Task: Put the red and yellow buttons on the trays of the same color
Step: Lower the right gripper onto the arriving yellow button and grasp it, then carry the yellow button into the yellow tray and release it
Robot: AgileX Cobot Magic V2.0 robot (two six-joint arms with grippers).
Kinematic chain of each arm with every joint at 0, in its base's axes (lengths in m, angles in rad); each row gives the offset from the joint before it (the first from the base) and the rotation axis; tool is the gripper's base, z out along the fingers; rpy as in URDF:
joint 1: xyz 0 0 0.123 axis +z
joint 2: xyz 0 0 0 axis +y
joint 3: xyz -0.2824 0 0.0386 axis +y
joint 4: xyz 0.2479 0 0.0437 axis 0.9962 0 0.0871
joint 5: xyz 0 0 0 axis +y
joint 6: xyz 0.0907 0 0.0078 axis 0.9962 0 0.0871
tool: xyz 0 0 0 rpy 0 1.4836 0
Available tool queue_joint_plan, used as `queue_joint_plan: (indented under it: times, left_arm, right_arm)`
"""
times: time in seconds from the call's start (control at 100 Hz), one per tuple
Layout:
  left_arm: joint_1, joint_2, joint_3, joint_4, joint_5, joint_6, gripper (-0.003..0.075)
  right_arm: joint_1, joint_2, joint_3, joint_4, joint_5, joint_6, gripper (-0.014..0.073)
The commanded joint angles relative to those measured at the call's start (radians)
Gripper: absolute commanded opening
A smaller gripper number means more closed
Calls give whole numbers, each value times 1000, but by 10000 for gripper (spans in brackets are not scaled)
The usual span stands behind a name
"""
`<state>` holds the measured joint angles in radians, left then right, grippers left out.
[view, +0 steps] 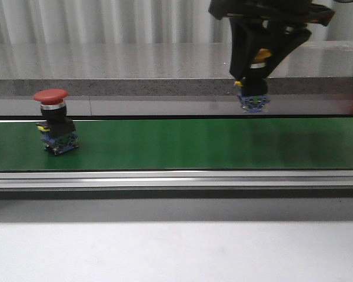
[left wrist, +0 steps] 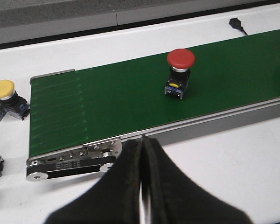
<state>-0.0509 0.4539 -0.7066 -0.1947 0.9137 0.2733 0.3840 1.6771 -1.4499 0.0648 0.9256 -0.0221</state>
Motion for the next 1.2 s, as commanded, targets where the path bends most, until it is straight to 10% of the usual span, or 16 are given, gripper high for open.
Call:
queue_joint_plan:
  times: [0.0, 0.29, 1.19]
  left_arm:
    - [-10, 7, -24, -18, -60, 3, -21]
    - [-10, 7, -24, -18, -60, 3, -21]
    - [-10, 7, -24, -18, -60, 3, -21]
  right_arm:
    - [-6, -106, 25, -65, -60, 63, 109]
    - [-96, -287, 205, -90, -40, 125, 109]
    - [-846, -509, 560, -88, -160, 396, 109]
